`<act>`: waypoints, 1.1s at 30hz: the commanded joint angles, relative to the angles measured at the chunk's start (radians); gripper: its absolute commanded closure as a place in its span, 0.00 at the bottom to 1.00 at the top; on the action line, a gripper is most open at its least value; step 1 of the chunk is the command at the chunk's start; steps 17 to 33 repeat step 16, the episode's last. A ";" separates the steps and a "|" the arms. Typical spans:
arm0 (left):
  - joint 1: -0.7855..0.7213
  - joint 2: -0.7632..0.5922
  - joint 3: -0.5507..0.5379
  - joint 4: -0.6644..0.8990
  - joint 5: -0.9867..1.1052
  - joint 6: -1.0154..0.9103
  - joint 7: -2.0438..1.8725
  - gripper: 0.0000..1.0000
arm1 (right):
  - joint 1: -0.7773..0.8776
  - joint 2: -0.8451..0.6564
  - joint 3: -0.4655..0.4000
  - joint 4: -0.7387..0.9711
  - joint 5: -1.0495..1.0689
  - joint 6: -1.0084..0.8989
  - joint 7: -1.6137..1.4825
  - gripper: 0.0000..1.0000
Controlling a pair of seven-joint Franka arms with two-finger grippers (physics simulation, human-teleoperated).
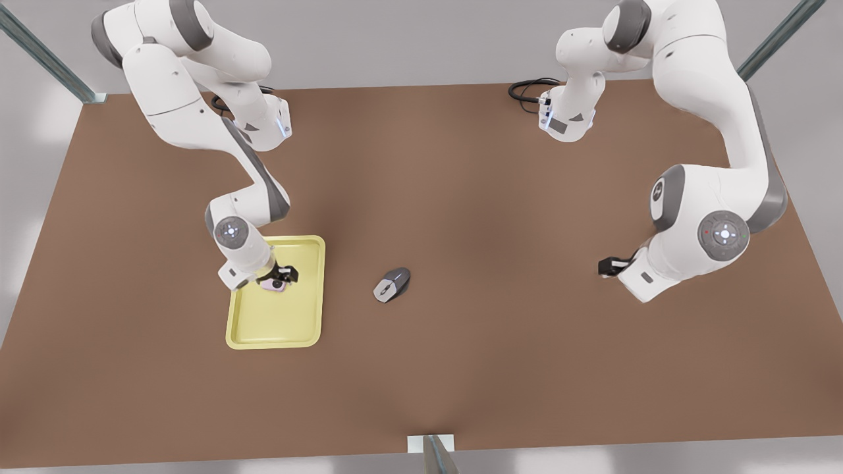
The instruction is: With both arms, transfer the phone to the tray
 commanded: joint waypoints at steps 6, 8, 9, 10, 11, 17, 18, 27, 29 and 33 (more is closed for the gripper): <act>0.002 -0.036 0.002 0.010 -0.002 -0.001 -0.145 0.00 | 0.015 -0.208 -0.103 0.536 0.086 -0.765 -0.358 0.00; 0.002 -0.035 0.003 0.010 -0.002 -0.001 -0.145 0.00 | 0.184 -0.207 -0.399 0.698 0.158 -0.912 -0.545 0.00; 0.002 -0.035 0.003 0.010 0.000 -0.001 -0.143 0.00 | 0.157 -0.208 -0.391 0.738 0.170 -0.931 -0.548 0.00; 0.002 -0.033 0.003 0.010 0.000 -0.003 -0.145 0.00 | 0.123 -0.210 -0.358 0.738 0.172 -0.933 -0.547 0.00; 0.002 -0.033 0.005 0.010 0.000 -0.003 -0.145 0.00 | 0.121 -0.211 -0.357 0.740 0.172 -0.933 -0.547 0.00; 0.002 -0.030 0.005 0.010 0.000 -0.004 -0.148 0.00 | 0.132 -0.211 -0.355 0.735 0.199 -0.962 -0.545 0.00; 0.002 -0.030 0.005 0.010 0.000 -0.004 -0.148 0.00 | 0.132 -0.211 -0.355 0.735 0.199 -0.962 -0.545 0.00; 0.002 -0.030 0.005 0.010 0.000 -0.004 -0.148 0.00 | 0.132 -0.211 -0.355 0.735 0.199 -0.962 -0.545 0.00; 0.002 -0.030 0.005 0.010 0.000 -0.004 -0.148 0.00 | 0.132 -0.211 -0.355 0.735 0.199 -0.962 -0.545 0.00; 0.002 -0.030 0.005 0.010 0.000 -0.004 -0.148 0.00 | 0.132 -0.211 -0.355 0.735 0.199 -0.962 -0.545 0.00</act>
